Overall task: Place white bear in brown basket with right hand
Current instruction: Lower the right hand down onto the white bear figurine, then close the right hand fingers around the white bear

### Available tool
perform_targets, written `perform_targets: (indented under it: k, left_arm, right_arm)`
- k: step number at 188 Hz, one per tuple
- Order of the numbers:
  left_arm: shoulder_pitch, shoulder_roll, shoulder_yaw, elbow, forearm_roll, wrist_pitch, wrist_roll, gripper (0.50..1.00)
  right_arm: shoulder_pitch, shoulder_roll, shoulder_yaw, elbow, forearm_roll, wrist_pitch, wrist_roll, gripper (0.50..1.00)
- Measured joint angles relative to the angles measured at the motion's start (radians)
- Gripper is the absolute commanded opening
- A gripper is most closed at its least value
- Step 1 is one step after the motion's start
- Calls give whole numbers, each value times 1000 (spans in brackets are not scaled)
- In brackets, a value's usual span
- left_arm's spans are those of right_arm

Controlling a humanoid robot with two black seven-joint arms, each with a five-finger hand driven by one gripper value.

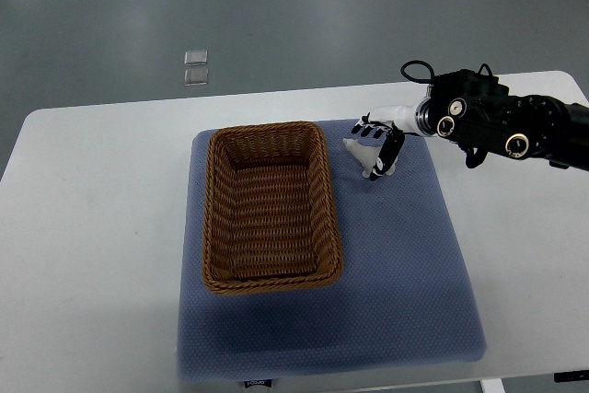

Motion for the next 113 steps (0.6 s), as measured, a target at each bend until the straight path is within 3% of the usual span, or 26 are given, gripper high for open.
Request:
perform_targets:
  k: [31, 61, 73, 113]
  left_arm:
    - [0, 0, 0, 0, 0, 0, 0, 1000]
    - [0, 0, 0, 0, 0, 0, 0, 1000]
    - [0, 0, 0, 0, 0, 0, 0, 1000]
    - [0, 0, 0, 0, 0, 1, 0, 1000]
  right_arm:
    - [-17, 20, -1, -18, -26, -17, 13, 776]
    - [-27, 23, -1, -27, -50, -24, 15, 554]
    - [-28, 24, -1, -27, -59, -26, 15, 500]
    - [-22, 18, -1, -30, -76, -30, 15, 500]
